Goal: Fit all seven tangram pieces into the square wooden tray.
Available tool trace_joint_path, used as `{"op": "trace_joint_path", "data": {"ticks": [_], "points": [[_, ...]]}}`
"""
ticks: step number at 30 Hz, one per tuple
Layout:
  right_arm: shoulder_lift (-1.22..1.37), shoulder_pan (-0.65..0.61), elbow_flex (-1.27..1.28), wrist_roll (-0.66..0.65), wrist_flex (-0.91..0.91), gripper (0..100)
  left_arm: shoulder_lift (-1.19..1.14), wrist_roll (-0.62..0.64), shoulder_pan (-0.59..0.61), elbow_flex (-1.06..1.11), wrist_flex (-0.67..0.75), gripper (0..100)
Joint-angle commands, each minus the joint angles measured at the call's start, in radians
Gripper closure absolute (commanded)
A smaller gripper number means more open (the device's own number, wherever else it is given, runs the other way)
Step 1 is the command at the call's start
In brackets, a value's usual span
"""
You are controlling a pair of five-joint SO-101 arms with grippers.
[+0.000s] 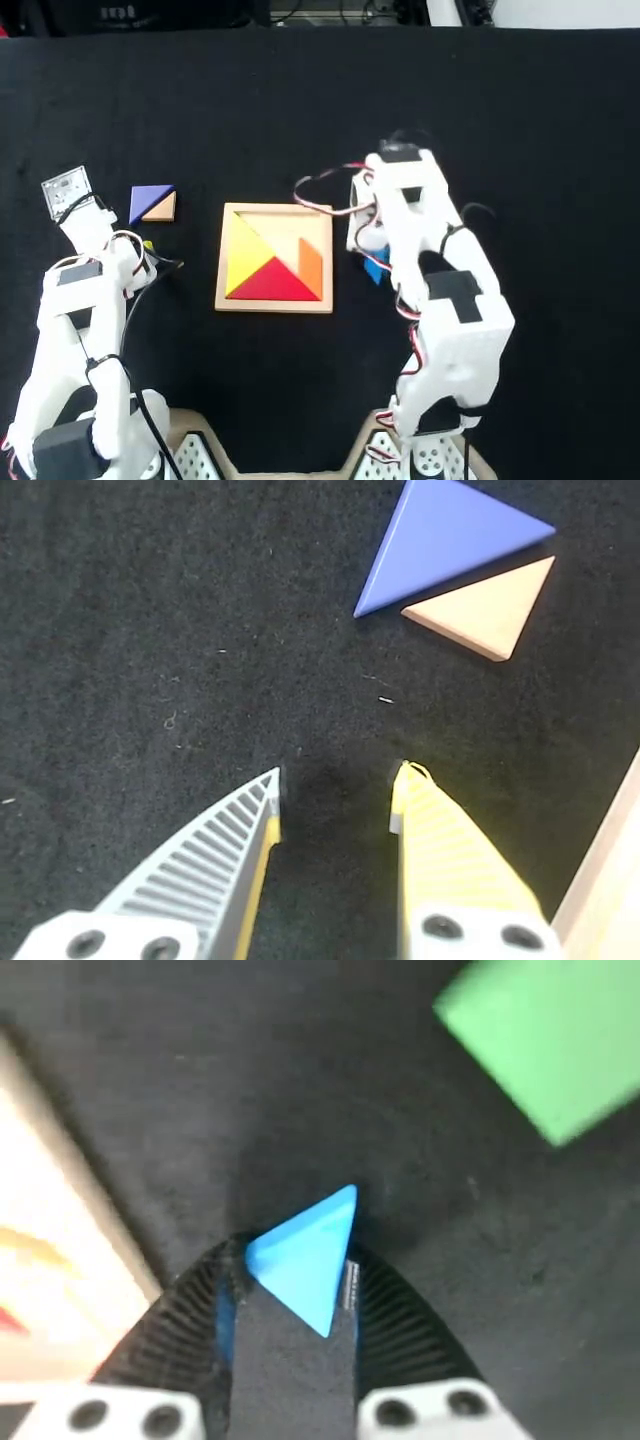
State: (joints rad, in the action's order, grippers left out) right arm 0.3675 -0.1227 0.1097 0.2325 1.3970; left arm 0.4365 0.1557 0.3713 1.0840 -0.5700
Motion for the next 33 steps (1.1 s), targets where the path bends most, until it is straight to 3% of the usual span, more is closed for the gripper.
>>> {"op": "trace_joint_path", "data": {"ticks": [1,7,11,14,20,28,33], "points": [[-0.122,-0.017,-0.15,-0.189,0.087,98.7,0.021,-0.008,-0.012,-0.002,0.012,82],[-0.2,-0.029,-0.298,-0.686,0.13,98.7,0.021,-0.008,-0.012,-0.002,0.012,82],[-0.2,-0.132,-0.325,-1.096,0.19,98.7,0.021,-0.008,-0.012,-0.002,0.012,82],[-0.2,-0.222,-0.325,-1.263,0.226,98.7,0.021,-0.002,0.001,-0.002,0.011,82],[-0.2,-0.37,-0.328,-1.439,0.193,98.7,0.031,0.017,0.084,-0.004,0.005,82],[0.004,-0.433,-0.418,-1.441,0.009,98.7,0.031,0.083,0.272,-0.012,-0.089,82],[0.211,-0.433,-0.671,-1.441,0.041,98.7,0.031,0.083,0.246,-0.008,-0.083,82]]}}
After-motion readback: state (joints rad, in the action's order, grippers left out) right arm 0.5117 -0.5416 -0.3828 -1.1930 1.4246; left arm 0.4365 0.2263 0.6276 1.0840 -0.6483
